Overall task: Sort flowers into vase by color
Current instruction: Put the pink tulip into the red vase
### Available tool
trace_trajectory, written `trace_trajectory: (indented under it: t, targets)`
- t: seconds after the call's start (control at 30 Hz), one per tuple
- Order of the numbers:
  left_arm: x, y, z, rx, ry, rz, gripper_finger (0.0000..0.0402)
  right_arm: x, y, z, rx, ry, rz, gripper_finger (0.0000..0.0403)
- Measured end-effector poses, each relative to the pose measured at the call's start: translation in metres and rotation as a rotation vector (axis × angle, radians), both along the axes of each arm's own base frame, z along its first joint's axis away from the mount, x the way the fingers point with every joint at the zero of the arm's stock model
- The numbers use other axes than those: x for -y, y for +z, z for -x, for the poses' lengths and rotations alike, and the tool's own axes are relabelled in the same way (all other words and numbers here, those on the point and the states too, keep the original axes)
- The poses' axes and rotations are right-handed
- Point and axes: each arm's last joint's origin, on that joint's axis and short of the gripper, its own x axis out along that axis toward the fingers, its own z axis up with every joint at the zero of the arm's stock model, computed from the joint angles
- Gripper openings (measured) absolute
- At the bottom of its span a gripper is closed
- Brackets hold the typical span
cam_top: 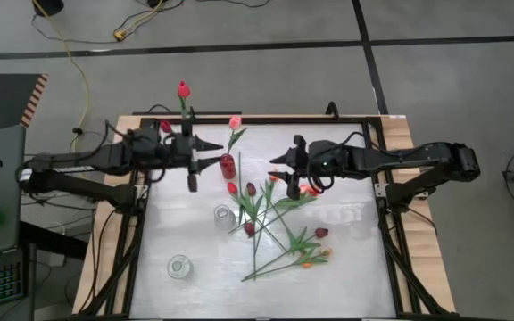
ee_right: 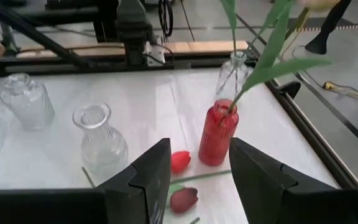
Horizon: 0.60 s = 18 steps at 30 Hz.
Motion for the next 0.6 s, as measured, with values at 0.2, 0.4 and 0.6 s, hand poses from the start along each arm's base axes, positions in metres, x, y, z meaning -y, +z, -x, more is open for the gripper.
trace_trajectory:
  t: [0.2, 0.4, 0.6]
  targets:
    - [0.016, -0.013, -0.018, -0.055, -0.05, 0.059, 0.0117, 0.0, -0.003, 0.001, -0.034, -0.006, -0.015, 0.0191]
    - [0.032, -0.033, -0.041, -0.146, -0.1, 0.105, 0.0117, -0.004, -0.012, 0.006, -0.115, -0.046, -0.127, 0.0191]
    - [0.042, -0.057, -0.064, -0.238, -0.127, 0.105, 0.0117, -0.019, -0.028, 0.006, -0.236, -0.057, -0.218, 0.0191]
